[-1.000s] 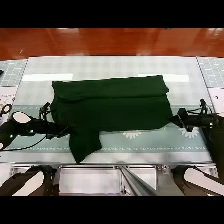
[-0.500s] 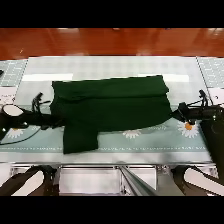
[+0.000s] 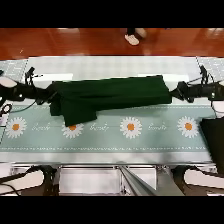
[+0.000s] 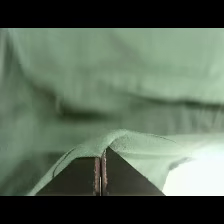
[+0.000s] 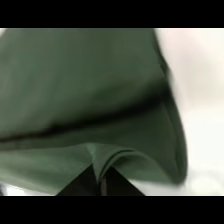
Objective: Fold the shirts.
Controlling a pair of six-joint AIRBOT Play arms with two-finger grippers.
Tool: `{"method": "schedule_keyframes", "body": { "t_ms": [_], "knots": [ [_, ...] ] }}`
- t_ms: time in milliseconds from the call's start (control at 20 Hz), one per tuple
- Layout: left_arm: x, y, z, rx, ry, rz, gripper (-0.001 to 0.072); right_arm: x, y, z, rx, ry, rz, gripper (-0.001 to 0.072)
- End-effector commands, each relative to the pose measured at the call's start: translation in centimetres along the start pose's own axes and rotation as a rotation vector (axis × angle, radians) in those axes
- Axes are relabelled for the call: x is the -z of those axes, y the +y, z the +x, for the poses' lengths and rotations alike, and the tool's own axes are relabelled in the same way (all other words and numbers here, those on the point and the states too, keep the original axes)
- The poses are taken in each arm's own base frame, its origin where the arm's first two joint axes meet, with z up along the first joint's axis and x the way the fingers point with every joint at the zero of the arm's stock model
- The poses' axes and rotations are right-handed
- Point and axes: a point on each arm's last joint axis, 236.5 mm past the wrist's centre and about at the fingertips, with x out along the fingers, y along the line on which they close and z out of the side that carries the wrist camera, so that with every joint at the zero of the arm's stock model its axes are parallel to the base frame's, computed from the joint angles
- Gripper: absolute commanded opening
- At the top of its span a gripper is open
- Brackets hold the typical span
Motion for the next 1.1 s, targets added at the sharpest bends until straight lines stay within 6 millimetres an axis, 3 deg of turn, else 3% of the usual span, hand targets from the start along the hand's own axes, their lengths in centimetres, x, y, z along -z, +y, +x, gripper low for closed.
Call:
{"method": "schedule_keyframes", "body": {
  "t_ms": [0,150,350,500,650,850,900,950,1000,1050],
  "knots": [
    [-4.9,-1.1,1.2,0.035,-0.028,-0.014,0.0022,-2.9,2.2,1.5,-0.044,0.019,-0.040,0.0021],
    [-8.2,-2.1,1.7,0.057,-0.041,0.009,0.0021,-5.5,2.5,2.1,-0.050,-0.009,-0.035,0.0021],
    [-10.3,-2.5,3.1,0.072,-0.011,0.024,0.0022,-7.3,1.9,3.3,-0.051,-0.015,-0.018,0.0021],
    [-11.0,-2.3,4.7,0.072,0.000,0.028,0.0022,-8.0,1.2,4.4,-0.051,-0.023,0.001,0.0021],
    [-10.4,-2.3,6.4,0.069,0.028,0.031,0.0022,-8.1,0.6,5.4,-0.048,-0.026,0.010,0.0021],
    [-10.8,-2.1,6.9,0.065,0.011,0.027,0.0022,-10.1,0.9,6.1,-0.038,-0.115,0.012,0.0022],
    [-10.3,-2.2,6.9,0.067,0.030,0.027,0.0071,-10.1,1.0,6.1,-0.037,-0.116,0.000,0.0043],
    [-9.5,-2.3,6.8,0.072,0.063,0.029,0.0267,-9.9,1.2,6.2,-0.041,-0.109,0.000,0.0243],
    [-8.7,-2.6,6.5,0.079,0.105,0.037,0.0514,-9.5,1.7,6.2,-0.059,-0.092,0.005,0.0413],
    [-8.0,-2.8,5.7,0.087,0.149,0.046,0.0505,-8.8,2.2,6.1,-0.077,-0.064,0.008,0.0413]
  ]
}}
